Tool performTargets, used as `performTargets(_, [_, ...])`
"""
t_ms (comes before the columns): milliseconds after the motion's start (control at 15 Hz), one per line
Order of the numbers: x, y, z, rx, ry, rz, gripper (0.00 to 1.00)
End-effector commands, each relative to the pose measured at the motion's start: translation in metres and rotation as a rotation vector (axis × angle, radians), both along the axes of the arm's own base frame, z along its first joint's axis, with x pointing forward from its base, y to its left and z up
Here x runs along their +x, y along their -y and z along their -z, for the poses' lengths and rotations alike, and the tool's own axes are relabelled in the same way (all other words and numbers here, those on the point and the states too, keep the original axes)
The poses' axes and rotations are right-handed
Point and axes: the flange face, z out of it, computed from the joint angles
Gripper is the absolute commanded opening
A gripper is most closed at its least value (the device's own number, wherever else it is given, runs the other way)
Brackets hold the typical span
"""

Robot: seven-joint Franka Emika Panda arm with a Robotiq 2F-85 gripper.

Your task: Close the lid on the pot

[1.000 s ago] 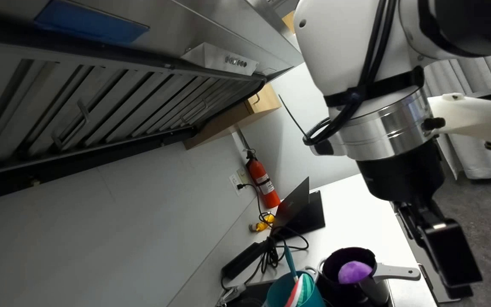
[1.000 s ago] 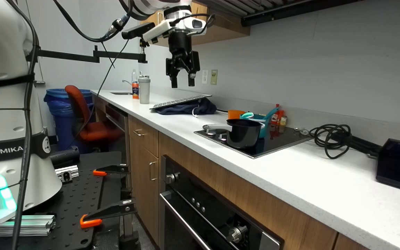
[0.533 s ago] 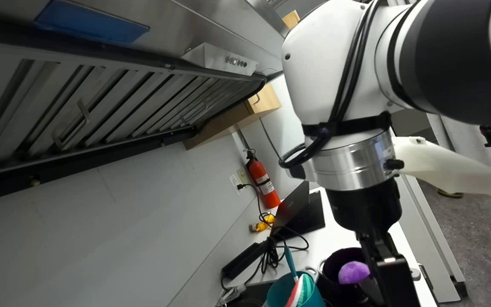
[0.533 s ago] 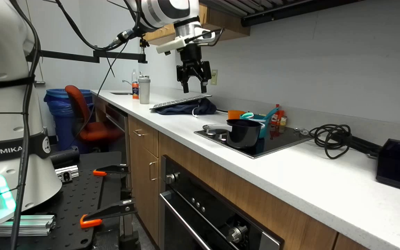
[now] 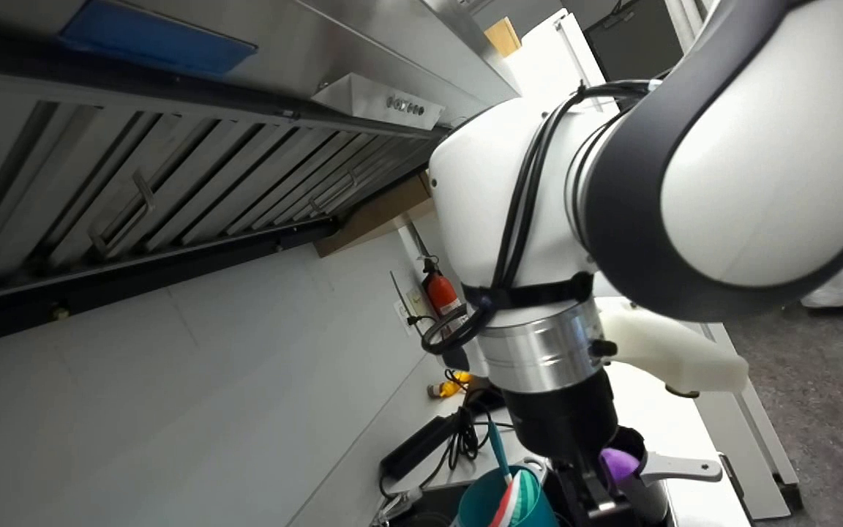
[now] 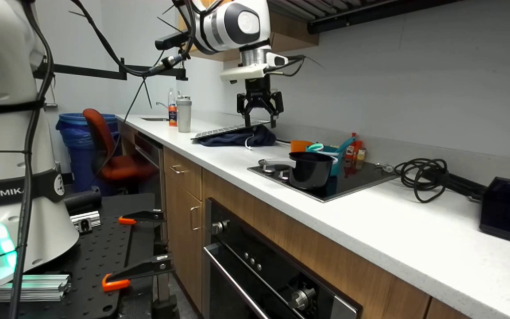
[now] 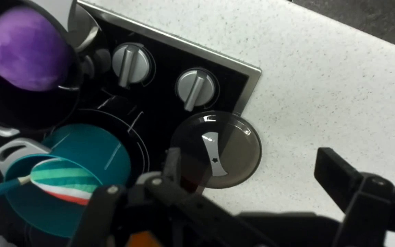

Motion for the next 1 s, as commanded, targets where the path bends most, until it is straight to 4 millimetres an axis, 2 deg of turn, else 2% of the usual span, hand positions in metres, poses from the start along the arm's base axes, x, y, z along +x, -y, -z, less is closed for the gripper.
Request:
performTargets(0, [0.031,-0.011,0.017,-0.003,-0.021,-0.101,1.0])
performTargets(600, [0.065,-0.024,0.063,0.014,-0.073,-0.173,1.0])
performTargets(933, [0.076,-0.028,0.077,0.018,-0.085,-0.175,1.0])
